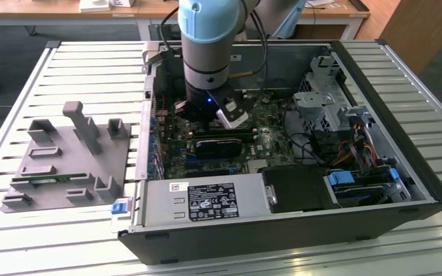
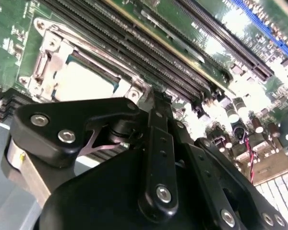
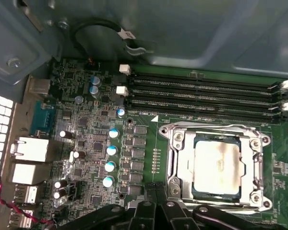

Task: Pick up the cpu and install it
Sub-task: 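Install the second cpu locking lever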

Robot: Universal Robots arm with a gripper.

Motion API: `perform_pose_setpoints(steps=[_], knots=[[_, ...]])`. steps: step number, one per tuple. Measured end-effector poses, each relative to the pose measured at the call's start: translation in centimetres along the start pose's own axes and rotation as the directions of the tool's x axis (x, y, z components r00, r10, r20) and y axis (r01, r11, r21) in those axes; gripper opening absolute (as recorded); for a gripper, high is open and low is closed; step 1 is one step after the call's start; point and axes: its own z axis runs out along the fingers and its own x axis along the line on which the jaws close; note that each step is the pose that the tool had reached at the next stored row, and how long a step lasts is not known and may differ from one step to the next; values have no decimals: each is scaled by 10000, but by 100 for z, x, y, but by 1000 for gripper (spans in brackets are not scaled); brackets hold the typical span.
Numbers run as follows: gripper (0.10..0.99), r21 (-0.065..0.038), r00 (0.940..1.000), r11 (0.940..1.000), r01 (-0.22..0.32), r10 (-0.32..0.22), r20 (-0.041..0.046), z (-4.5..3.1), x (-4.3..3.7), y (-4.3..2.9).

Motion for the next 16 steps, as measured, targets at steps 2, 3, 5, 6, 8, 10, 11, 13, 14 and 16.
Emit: perform_pose_setpoints(steps=[2,3,5,6,8,10,11,13,14,16], knots=[[106,3,10000,10000,-2,2,-1,-71,-1,15],[106,3,10000,10000,-1,1,-2,-110,-2,23],[106,-4,10000,10000,-1,1,-2,-176,-3,36],[106,-7,10000,10000,-2,2,-2,-197,-3,40],[106,-13,10000,10000,-3,3,-1,-223,-5,46],[106,-21,10000,10000,-2,2,1,-272,-6,56],[106,-23,10000,10000,-2,2,0,-300,-6,61],[106,-27,10000,10000,-2,2,0,-345,-8,70],[106,-27,10000,10000,-2,2,0,-366,-8,74],[106,-27,10000,10000,-2,2,0,-402,-9,82]])
